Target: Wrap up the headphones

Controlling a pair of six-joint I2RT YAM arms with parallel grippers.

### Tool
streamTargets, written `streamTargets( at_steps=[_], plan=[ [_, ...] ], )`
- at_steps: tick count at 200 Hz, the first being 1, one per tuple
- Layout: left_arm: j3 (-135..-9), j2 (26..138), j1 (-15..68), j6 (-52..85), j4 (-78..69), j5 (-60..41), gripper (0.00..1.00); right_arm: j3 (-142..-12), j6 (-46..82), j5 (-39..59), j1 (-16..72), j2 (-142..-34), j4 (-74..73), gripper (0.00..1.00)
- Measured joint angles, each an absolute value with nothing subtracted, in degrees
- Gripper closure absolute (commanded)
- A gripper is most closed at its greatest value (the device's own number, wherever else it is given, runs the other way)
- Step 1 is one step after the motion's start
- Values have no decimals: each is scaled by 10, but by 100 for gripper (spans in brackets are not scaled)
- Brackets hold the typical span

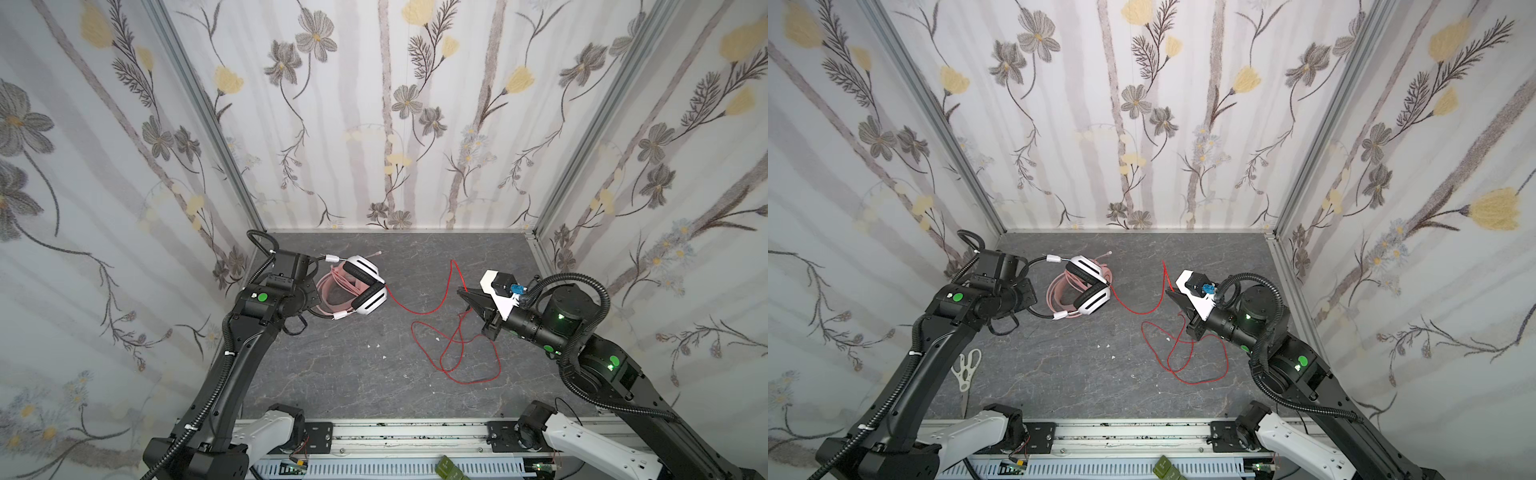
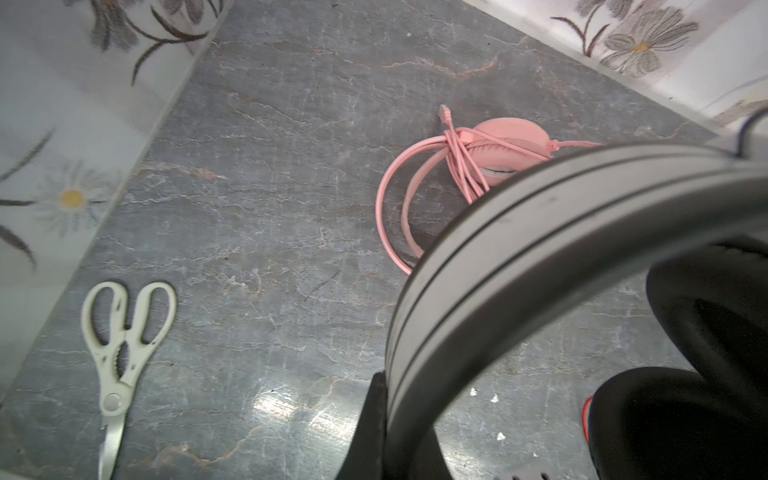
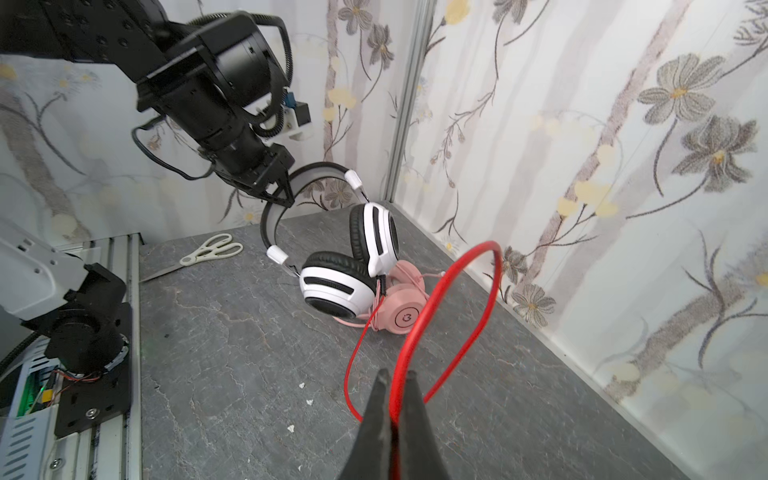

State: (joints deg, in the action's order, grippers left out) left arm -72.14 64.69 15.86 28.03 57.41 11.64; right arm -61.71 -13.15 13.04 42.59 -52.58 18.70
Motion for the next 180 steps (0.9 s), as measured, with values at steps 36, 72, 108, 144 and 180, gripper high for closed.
streamTargets(
  at_steps=[36,72,108,144,180],
  plan=[
    [-734,662,193,260,595,188,100,-668,-150,160,429,-541,215,100],
    [-750,662,213,233,613,249,100,-700,-171,51,435,-564,259,100],
    [-752,659,234,199,616,275,100,-709,-191,-92,438,-572,262,100],
    [-769,688,274,191,625,283,100,-733,-204,-97,446,-580,242,100],
    [-790,718,313,199,633,291,100,-778,-220,-74,457,-622,216,100]
  ],
)
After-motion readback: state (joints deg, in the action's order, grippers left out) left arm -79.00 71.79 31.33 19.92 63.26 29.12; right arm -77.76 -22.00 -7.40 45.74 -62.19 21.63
